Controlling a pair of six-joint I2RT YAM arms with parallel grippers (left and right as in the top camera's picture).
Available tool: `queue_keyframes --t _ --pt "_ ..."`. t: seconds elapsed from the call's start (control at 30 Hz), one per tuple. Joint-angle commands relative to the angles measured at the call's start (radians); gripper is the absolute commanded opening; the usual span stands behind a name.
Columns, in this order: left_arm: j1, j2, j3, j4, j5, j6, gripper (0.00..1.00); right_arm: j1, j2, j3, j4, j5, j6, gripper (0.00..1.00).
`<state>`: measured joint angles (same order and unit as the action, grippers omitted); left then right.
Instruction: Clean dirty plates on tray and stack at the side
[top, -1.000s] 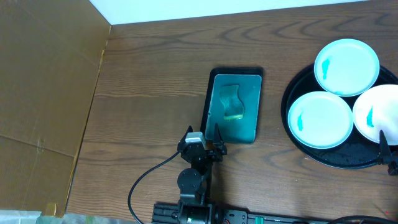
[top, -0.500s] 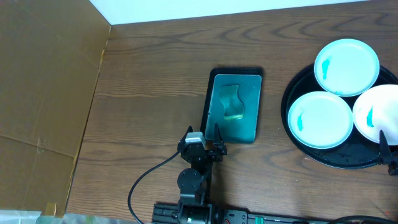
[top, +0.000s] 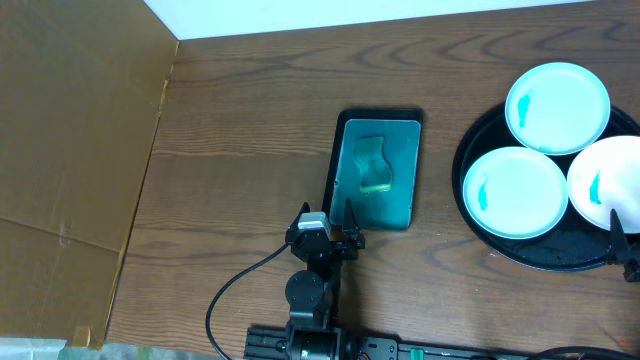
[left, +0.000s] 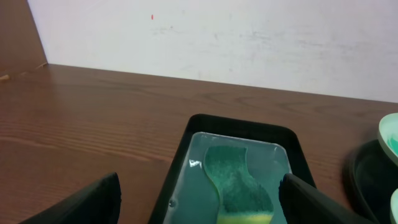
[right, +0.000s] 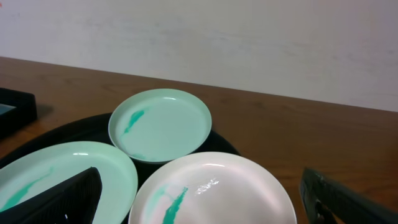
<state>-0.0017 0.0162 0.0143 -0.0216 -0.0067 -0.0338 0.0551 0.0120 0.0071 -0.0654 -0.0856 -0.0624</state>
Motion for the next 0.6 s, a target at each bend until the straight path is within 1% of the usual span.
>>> queue_keyframes --t 0.0,0.37,0.4,0.43,0.5,0.57 --pt "0.003 0.002 -0.01 -0.049 -0.047 -0.013 0.82 0.005 -0.005 -0.002 -0.003 -0.005 0.005 0.99" --pt "0.003 0.002 -0.01 -0.048 -0.046 -0.013 0.82 0.005 -0.005 -0.002 -0.003 -0.005 0.005 0.99" --pt "0.003 0.002 -0.01 -0.03 -0.032 -0.021 0.82 0.005 -0.005 -0.002 -0.003 -0.005 0.005 0.99" --pt "0.003 0.002 -0.01 -0.009 0.006 -0.044 0.82 0.005 -0.005 -0.002 -0.003 -0.005 0.005 0.99" --pt "0.002 0.002 -0.01 0.031 0.163 -0.146 0.82 0.005 -0.005 -0.002 -0.003 -0.005 0.005 0.99" --pt "0.002 0.002 -0.01 0.124 0.265 -0.183 0.82 0.005 -0.005 -0.002 -0.003 -0.005 0.005 0.99"
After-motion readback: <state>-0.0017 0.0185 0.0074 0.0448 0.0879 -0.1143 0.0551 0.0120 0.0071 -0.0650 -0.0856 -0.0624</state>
